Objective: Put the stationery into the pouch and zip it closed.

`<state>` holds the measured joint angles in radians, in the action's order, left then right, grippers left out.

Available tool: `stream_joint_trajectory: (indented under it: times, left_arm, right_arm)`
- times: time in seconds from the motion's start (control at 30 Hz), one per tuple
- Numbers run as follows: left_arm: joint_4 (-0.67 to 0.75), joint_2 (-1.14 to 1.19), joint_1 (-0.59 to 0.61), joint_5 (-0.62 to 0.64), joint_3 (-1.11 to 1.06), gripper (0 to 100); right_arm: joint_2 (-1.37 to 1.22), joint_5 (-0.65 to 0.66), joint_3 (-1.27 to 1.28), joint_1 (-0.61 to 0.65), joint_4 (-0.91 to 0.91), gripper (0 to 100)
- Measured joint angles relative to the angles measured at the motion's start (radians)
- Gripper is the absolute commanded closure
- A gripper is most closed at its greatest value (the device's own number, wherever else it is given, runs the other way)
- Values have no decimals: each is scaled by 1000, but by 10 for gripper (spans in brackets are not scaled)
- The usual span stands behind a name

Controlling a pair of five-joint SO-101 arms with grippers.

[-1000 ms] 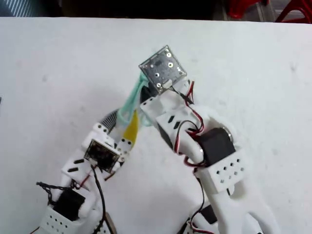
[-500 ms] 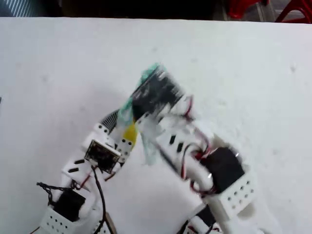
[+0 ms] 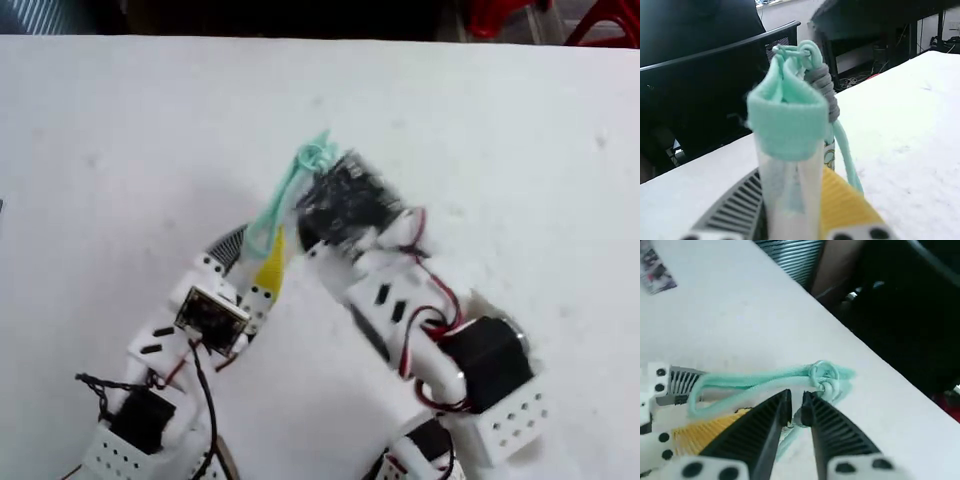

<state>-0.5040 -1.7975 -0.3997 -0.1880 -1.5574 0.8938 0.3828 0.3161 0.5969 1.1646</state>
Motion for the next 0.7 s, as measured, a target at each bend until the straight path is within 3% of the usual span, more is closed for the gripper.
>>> stream_joint_trajectory:
  times: [0.07,0.17,0.7]
  left_arm:
    - [0,0,-2,0,0,958]
    - [0,0,-2,0,0,958]
    - [0,0,3,0,0,958]
  right_arm:
    - [3,-64,8,-34,-9,736]
    - [-12,-117,37,-48,-15,766]
    - [-252,-135,48,-60,-183,808]
